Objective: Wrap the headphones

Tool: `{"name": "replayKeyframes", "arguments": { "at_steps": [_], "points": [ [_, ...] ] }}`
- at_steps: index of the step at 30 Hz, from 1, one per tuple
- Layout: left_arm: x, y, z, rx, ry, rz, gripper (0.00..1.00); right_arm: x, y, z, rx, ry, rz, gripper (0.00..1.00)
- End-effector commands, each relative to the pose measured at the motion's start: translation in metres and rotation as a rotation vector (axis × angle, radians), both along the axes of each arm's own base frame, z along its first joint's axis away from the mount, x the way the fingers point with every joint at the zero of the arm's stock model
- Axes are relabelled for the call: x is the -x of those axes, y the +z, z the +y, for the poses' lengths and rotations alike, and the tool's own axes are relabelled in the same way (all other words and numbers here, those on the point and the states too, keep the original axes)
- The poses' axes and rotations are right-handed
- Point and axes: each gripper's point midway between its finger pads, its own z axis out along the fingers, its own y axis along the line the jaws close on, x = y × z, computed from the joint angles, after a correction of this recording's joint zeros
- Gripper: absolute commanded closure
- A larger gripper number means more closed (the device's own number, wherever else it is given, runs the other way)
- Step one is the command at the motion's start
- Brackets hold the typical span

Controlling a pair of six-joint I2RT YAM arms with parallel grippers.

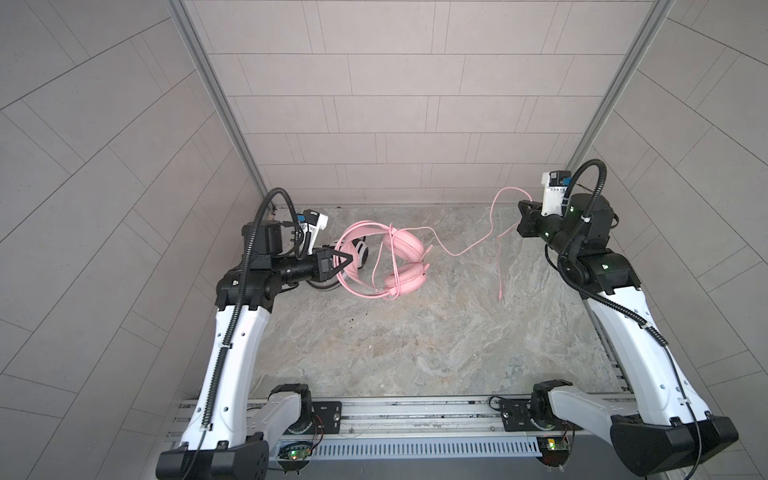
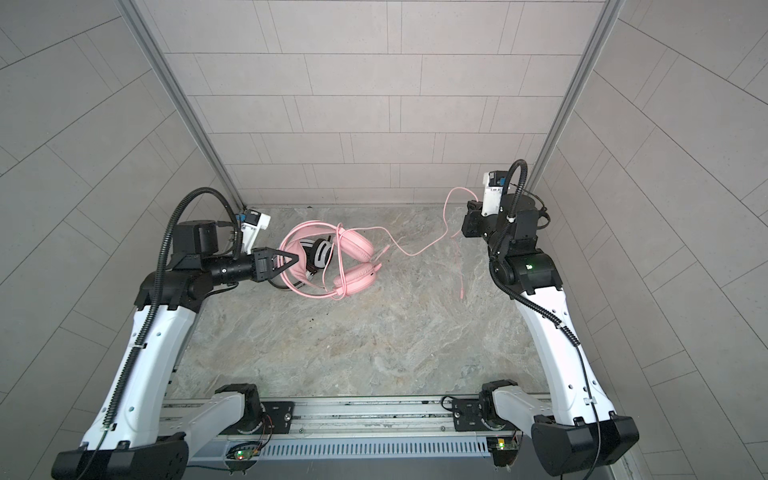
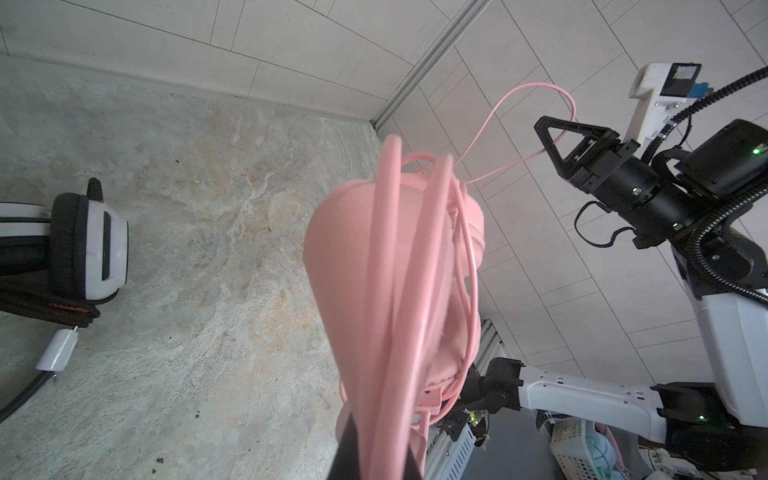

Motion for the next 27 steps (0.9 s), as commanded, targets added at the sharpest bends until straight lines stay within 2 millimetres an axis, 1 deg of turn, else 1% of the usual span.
{"name": "replayKeyframes", "arguments": {
  "at_steps": [1,2,5,7,9,11,13,15,16,19,21,25,27],
  "points": [
    [-0.008,0.047,-0.007,0.179,-0.043,-0.107,1.00,0.018,-0.001,0.014,-0.051,0.072,-0.007,1.00],
    [-0.011,0.055,-0.008,0.219,-0.047,-0.117,1.00,0.018,-0.010,0.016,-0.051,0.078,0.005,1.00],
    [-0.015,0.079,-0.010,0.319,-0.064,-0.131,1.00,0.011,-0.049,0.017,-0.034,0.082,0.092,1.00],
    [-0.013,0.089,-0.011,0.349,-0.073,-0.127,1.00,0.002,-0.075,0.016,-0.021,0.065,0.129,1.00],
    [-0.008,0.099,-0.013,0.368,-0.081,-0.123,1.00,-0.008,-0.094,0.014,-0.006,0.051,0.164,1.00],
    [-0.002,0.105,-0.015,0.388,-0.097,-0.097,1.00,-0.020,-0.097,0.013,0.004,0.040,0.158,1.00],
    [0.006,0.107,-0.019,0.404,-0.128,-0.062,1.00,-0.033,-0.092,0.013,0.007,0.036,0.130,1.00],
    [0.011,0.102,-0.021,0.406,-0.138,-0.032,1.00,-0.044,-0.076,0.014,0.017,0.040,0.104,1.00],
    [0.013,0.099,-0.021,0.398,-0.136,-0.025,1.00,-0.048,-0.065,0.015,0.020,0.044,0.083,1.00],
    [0.014,0.081,-0.021,0.357,-0.121,0.024,1.00,-0.056,-0.022,0.014,0.024,0.034,0.003,1.00],
    [0.017,0.073,-0.022,0.348,-0.125,0.046,1.00,-0.062,0.008,0.014,0.024,0.034,-0.053,1.00],
    [0.021,0.060,-0.027,0.351,-0.148,0.089,1.00,-0.077,0.052,0.021,0.000,0.061,-0.115,1.00],
    [0.026,0.053,-0.031,0.354,-0.171,0.117,1.00,-0.089,0.066,0.026,-0.016,0.076,-0.140,1.00]
  ]
}}
